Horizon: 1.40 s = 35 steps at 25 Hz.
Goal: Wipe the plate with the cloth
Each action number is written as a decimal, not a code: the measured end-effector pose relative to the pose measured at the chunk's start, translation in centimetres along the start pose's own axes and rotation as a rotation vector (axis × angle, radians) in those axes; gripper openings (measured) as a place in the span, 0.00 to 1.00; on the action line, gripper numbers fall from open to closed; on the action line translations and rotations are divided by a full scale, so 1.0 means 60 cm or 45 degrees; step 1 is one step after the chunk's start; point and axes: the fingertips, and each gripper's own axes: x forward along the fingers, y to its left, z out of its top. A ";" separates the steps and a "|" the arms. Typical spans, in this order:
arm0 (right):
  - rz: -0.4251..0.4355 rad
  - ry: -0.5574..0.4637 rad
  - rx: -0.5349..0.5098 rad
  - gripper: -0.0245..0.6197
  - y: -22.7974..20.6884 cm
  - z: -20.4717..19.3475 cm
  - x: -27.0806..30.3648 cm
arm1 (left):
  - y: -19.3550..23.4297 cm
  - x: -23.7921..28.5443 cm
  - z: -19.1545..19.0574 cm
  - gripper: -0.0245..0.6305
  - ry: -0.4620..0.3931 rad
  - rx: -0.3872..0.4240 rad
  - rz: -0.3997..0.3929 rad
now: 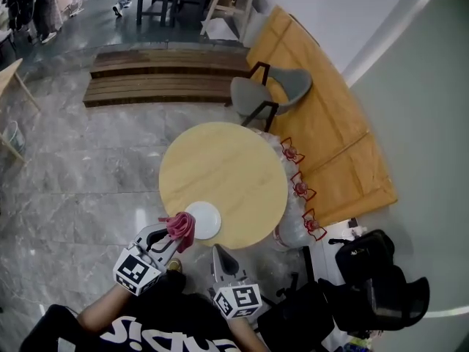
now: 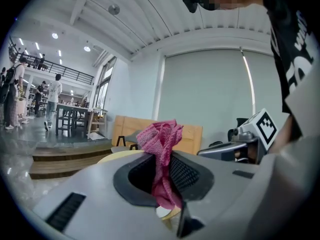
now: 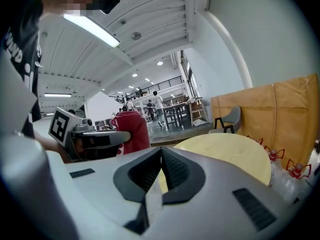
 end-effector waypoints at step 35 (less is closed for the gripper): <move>-0.002 0.908 0.324 0.26 -0.246 -0.344 0.173 | 0.135 0.171 -0.222 0.14 0.462 -0.329 0.095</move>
